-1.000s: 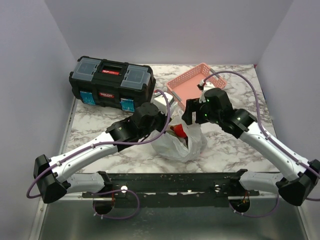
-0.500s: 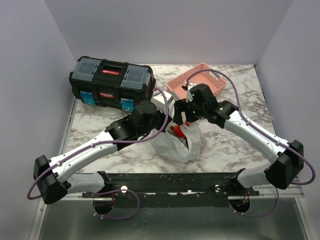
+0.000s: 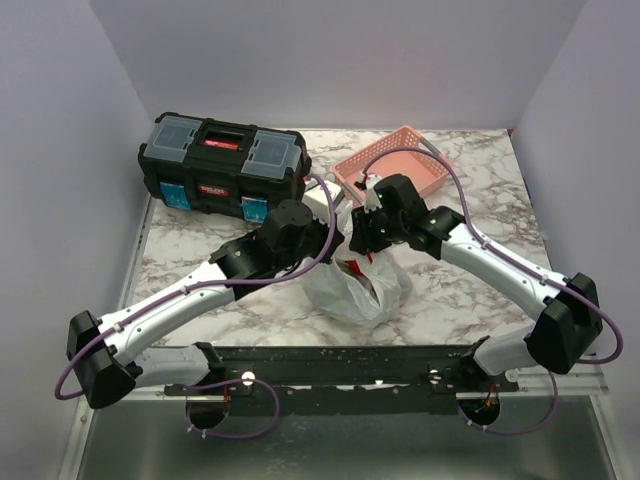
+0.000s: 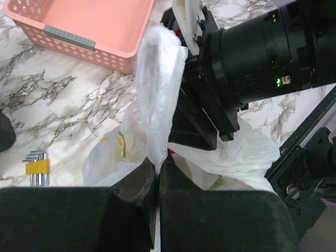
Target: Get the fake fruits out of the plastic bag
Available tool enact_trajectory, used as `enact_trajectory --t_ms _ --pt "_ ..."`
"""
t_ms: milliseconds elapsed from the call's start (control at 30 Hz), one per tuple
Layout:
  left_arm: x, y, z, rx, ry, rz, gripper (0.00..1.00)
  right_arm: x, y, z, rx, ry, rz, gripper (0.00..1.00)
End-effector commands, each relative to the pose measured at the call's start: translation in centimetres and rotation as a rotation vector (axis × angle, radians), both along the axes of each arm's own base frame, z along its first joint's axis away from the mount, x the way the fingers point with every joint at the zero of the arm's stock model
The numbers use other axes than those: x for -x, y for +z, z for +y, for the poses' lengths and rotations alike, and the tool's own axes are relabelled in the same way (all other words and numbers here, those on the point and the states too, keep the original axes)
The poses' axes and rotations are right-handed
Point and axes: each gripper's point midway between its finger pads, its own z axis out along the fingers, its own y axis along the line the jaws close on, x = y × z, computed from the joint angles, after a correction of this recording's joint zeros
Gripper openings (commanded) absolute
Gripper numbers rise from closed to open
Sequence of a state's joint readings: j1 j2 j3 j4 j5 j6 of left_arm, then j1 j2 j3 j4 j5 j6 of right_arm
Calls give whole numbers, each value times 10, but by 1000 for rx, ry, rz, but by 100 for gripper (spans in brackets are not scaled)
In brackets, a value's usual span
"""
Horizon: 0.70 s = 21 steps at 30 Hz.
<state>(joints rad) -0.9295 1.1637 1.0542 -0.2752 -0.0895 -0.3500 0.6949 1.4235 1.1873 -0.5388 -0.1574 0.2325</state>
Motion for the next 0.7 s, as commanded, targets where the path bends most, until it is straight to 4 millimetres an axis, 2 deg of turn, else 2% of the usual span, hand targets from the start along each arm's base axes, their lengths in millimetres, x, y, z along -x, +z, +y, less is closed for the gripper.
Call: enact_trajectory --t_ms 0,167,400,567,667 --pt "-13 17 3 10 74 -6 0 -16 13 -12 -27 -152 -99 25" --pt "-34 21 23 -42 228 2 0 -28 50 -38 -90 -344 -222 1" --pt "-50 33 72 31 419 53 0 -30 108 -61 -227 -478 -364 1" --pt "-52 33 102 178 453 114 0 -32 141 -42 -379 -440 -390 1" --pt "-47 38 111 243 429 124 0 -38 154 -25 -429 -401 -390 1"
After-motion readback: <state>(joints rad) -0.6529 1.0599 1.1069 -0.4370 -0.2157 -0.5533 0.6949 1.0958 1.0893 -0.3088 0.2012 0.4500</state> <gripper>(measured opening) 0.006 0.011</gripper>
